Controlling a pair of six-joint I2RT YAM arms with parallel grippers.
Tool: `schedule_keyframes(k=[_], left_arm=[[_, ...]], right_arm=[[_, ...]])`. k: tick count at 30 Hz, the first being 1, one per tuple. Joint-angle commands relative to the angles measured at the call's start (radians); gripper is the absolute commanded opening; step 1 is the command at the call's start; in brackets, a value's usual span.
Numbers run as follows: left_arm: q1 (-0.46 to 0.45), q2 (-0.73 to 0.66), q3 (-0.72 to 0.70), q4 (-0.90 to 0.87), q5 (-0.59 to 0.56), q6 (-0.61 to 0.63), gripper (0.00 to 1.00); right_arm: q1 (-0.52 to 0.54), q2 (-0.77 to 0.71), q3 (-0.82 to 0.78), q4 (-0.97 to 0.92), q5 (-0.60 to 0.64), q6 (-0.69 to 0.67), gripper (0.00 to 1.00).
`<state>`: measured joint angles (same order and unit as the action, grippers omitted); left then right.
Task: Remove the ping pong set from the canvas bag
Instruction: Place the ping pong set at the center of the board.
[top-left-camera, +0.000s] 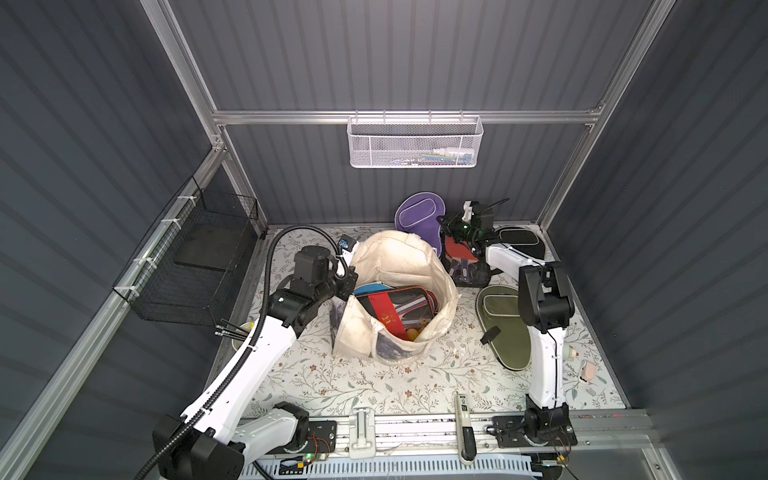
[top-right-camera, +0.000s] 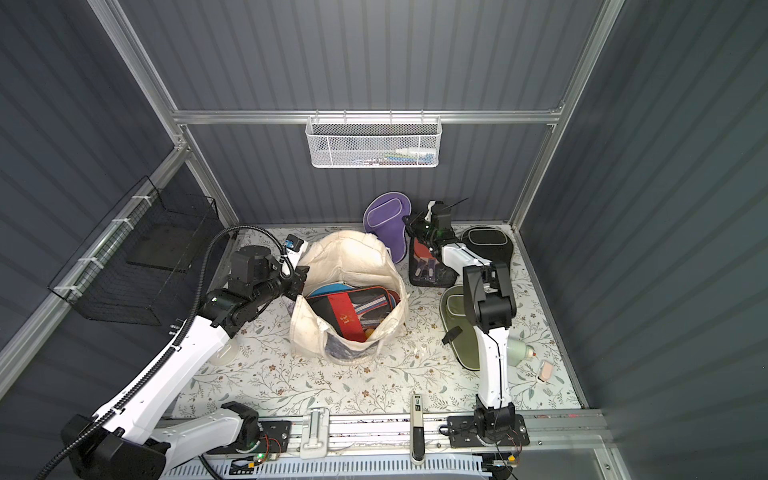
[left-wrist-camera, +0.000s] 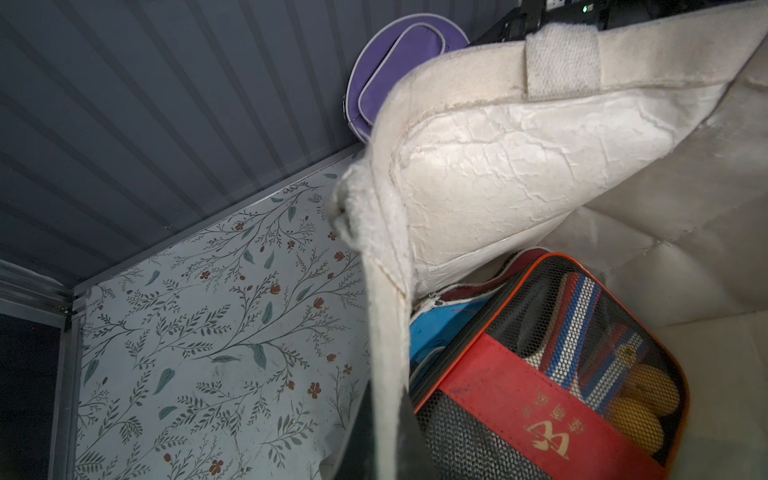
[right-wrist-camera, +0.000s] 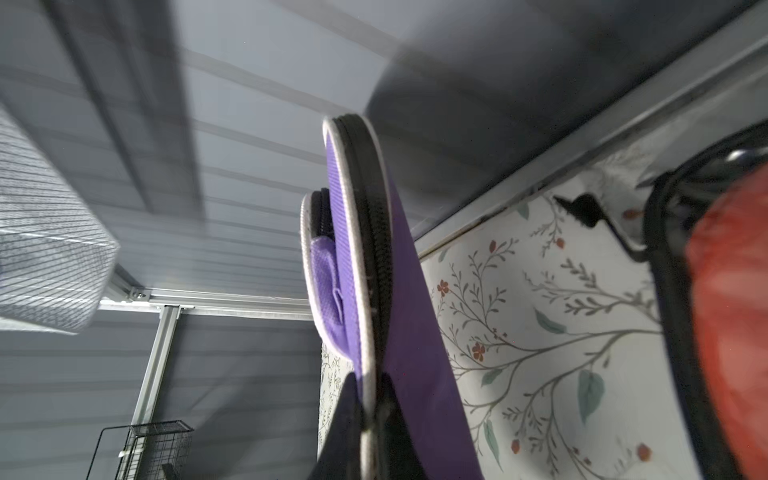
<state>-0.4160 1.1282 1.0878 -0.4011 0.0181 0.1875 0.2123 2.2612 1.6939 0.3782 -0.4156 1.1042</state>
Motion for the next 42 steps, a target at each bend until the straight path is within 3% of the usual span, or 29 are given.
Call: schedule_keyframes(k=[1, 8, 18, 30, 35, 38, 42], left_arm=[[0.006, -0.027, 0.07, 0.064, 0.003, 0.005, 0.0], [0.007, -0.036, 0.062, 0.068, 0.008, 0.005, 0.0], [0.007, -0.018, 0.06, 0.092, 0.025, -0.006, 0.0], [0.006, -0.009, 0.054, 0.103, 0.04, -0.017, 0.0], [0.006, -0.005, 0.054, 0.109, 0.045, -0.023, 0.0], [0.006, -0.002, 0.057, 0.109, 0.051, -0.025, 0.0], [0.007, -0.001, 0.055, 0.112, 0.054, -0.026, 0.0]], right_arm=[[0.017, 0.041, 0.057, 0.079, 0.061, 0.059, 0.0], [0.032, 0.088, 0.039, -0.002, 0.126, 0.066, 0.0], [0.037, 0.116, 0.107, -0.211, 0.125, 0.006, 0.0], [0.044, 0.114, 0.102, -0.29, 0.131, -0.015, 0.0], [0.044, 0.103, 0.103, -0.318, 0.137, -0.034, 0.08], [0.044, 0.089, 0.092, -0.327, 0.137, -0.042, 0.18], [0.039, 0.042, 0.069, -0.318, 0.101, -0.064, 0.22]])
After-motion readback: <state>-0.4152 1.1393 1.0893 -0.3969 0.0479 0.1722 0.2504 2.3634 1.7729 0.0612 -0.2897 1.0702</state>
